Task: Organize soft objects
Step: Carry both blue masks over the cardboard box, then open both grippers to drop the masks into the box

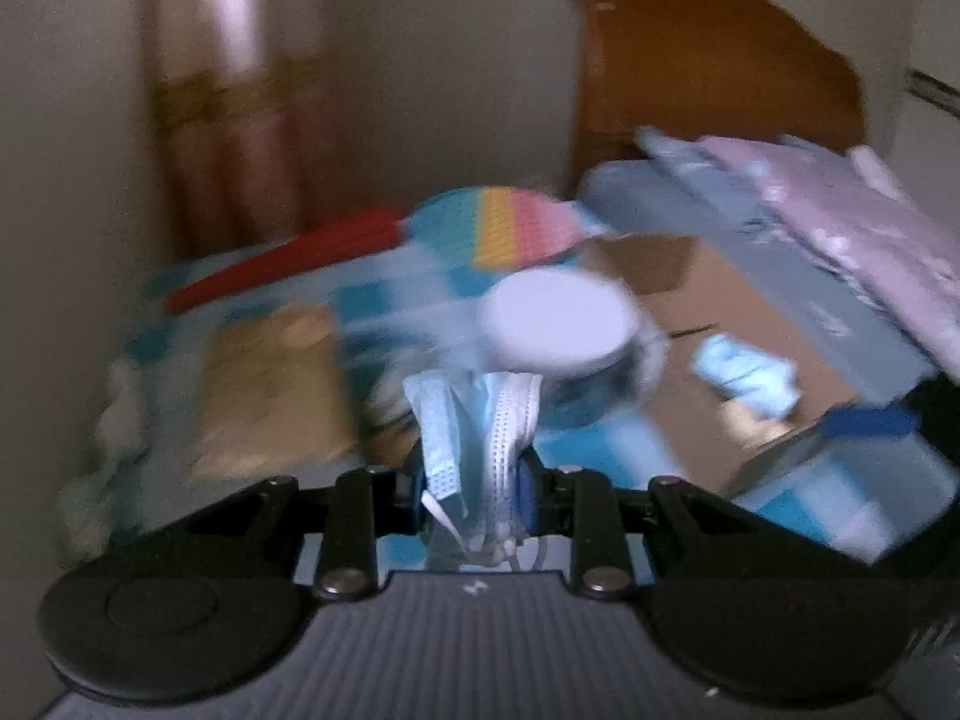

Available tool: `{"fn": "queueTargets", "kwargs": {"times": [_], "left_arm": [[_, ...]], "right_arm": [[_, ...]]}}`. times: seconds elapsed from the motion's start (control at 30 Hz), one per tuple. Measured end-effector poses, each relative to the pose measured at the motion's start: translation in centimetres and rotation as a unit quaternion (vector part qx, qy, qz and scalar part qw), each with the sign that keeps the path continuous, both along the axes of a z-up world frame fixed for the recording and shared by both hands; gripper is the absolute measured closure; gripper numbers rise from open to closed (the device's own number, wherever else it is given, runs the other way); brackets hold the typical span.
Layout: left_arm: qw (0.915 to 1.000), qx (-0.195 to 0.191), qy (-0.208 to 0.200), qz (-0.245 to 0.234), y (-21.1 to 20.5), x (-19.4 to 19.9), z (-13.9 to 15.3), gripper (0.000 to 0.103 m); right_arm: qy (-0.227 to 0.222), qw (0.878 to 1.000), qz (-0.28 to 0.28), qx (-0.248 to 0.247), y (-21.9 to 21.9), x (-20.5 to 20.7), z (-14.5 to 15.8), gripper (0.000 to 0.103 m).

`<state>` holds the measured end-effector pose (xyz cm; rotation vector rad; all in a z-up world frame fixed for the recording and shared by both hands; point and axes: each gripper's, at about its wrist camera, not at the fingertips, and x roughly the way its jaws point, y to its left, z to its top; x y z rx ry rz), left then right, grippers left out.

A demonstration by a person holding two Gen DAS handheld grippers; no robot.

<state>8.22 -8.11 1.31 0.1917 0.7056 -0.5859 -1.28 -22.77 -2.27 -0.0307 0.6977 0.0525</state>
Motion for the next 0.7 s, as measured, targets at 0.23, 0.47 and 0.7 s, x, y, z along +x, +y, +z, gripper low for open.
{"fn": "queueTargets", "kwargs": {"times": [0.23, 0.47, 0.7], "left_arm": [[0.9948, -0.005, -0.004, -0.102, -9.3, 1.8, 1.8, 0.077], [0.9908, -0.012, 0.030, -0.131, -16.0, 5.3, 0.7, 0.077], [0.9929, -0.002, 0.031, -0.115, -19.8, 8.4, -1.3, 0.069]], "right_arm": [[-0.009, 1.000, -0.014, 0.004, -0.9, -1.1, -0.1, 0.002], [-0.017, 0.999, -0.035, 0.015, -2.8, -1.2, 0.1, 0.002], [-0.026, 0.998, -0.048, 0.018, -4.2, -0.9, 0.3, 0.000]]}}
